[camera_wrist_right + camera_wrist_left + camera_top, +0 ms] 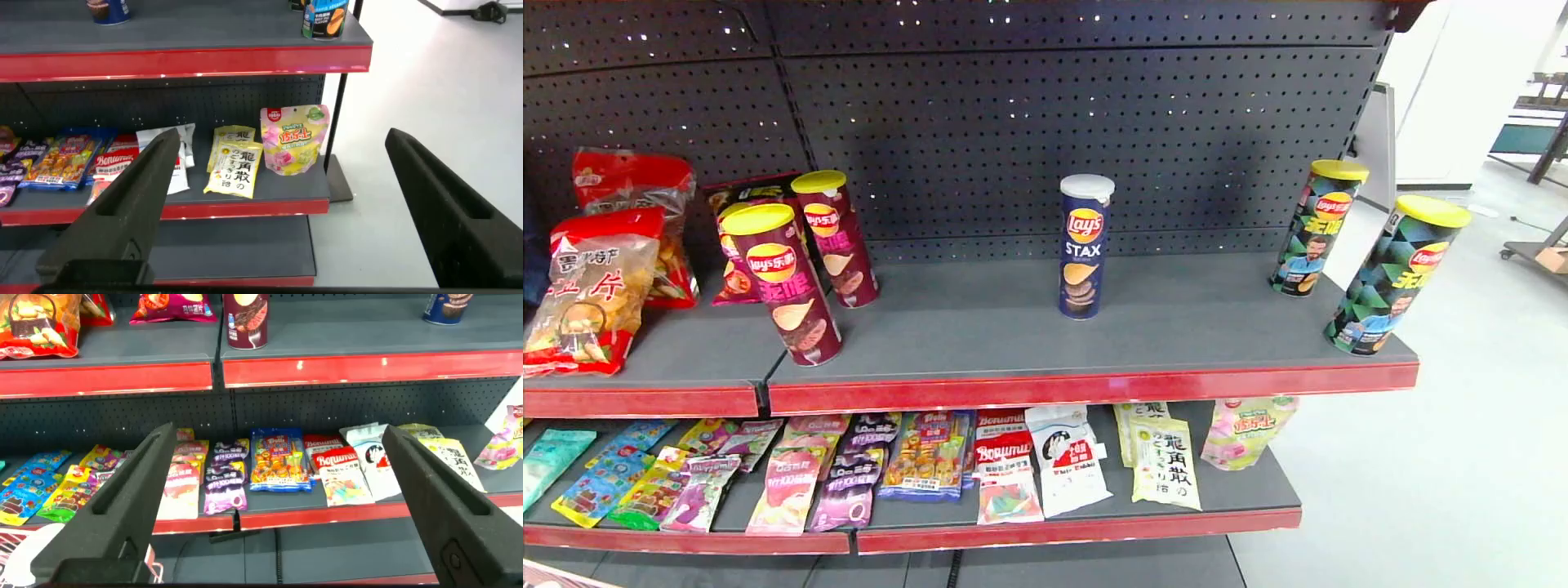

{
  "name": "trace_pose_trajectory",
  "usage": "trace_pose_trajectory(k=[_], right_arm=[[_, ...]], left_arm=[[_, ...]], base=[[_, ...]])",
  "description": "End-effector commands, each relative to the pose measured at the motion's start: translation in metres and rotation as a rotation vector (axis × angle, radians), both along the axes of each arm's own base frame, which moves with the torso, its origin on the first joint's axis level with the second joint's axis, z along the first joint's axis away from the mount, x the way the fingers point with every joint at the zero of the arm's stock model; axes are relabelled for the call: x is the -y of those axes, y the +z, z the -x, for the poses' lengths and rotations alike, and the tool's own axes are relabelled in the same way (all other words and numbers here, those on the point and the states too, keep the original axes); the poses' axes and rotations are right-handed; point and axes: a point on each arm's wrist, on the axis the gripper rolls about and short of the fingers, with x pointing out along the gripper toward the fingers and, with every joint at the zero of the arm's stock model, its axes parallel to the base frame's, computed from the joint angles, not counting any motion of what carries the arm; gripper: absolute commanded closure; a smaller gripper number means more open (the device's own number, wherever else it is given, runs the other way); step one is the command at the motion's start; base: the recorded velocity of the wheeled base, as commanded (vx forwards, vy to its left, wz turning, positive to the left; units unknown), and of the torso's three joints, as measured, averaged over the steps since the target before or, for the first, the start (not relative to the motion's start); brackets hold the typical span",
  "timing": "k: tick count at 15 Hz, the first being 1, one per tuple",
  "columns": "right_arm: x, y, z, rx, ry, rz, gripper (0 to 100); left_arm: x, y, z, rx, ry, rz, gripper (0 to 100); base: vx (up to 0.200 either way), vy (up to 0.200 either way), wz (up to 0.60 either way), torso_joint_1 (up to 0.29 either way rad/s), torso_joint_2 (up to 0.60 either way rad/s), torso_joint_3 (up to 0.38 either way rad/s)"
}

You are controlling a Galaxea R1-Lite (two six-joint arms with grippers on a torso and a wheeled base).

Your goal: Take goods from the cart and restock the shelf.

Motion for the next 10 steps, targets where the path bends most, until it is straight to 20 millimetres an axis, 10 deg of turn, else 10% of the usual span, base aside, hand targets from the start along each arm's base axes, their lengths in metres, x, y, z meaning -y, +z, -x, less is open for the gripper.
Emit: trace_pose_trajectory(k=[1, 10], right_arm=[[0.0, 0.0, -0.0001, -0.001, 0.0, 0.0, 0], [0.0, 0.0, -0.0001, -0.001, 0.0, 0.0, 0]], left_arm=[[0.0, -0.0002, 0.0, 0.0, 0.0, 0.0, 0], [0.0, -0.0002, 0.0, 0.0, 0.0, 0.0, 0]], base=[[0.0, 0.0, 0.6, -0.002, 0.0, 0.007], [0.0, 0.0, 0.6, 0.004, 0.0, 0.002]])
